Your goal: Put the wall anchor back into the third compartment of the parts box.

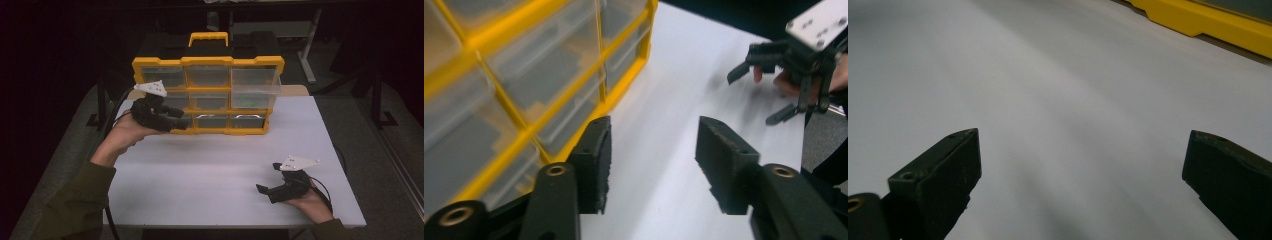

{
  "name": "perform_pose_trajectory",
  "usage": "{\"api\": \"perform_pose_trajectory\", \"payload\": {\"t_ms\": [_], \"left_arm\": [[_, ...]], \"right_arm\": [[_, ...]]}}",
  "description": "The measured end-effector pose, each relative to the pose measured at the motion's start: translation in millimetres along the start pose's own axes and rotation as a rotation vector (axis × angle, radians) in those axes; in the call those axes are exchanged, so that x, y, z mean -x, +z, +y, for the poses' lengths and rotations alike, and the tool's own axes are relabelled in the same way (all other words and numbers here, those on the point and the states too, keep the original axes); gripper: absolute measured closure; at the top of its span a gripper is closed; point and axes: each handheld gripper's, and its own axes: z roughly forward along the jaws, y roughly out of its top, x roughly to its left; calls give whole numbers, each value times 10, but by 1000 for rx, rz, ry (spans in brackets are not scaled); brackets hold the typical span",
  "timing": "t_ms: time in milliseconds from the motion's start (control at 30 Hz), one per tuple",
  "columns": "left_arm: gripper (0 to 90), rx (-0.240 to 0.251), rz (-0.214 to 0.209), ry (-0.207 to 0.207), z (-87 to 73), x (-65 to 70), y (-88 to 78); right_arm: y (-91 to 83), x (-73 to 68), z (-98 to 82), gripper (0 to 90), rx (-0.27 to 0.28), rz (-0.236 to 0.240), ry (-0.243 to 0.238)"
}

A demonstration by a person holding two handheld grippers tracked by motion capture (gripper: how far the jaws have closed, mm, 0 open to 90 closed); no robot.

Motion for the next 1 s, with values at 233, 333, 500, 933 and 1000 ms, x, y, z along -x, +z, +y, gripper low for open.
{"api": "perform_pose_trajectory", "payload": {"t_ms": [233,333,500,933,1000], "left_arm": [[357,17,6,-41,-390,49,52],[303,23,20,-54,-557,66,90],[225,22,36,-45,-815,93,158],[89,34,84,-21,-1398,241,311],[69,39,89,-16,-1477,264,316]], "right_arm": [[2,-3,1,16,0,-1,1],[3,-3,1,16,-2,-1,1],[3,-5,2,16,1,0,2],[4,-7,-1,16,-3,-1,7],[4,-5,0,16,-1,-1,4]]}}
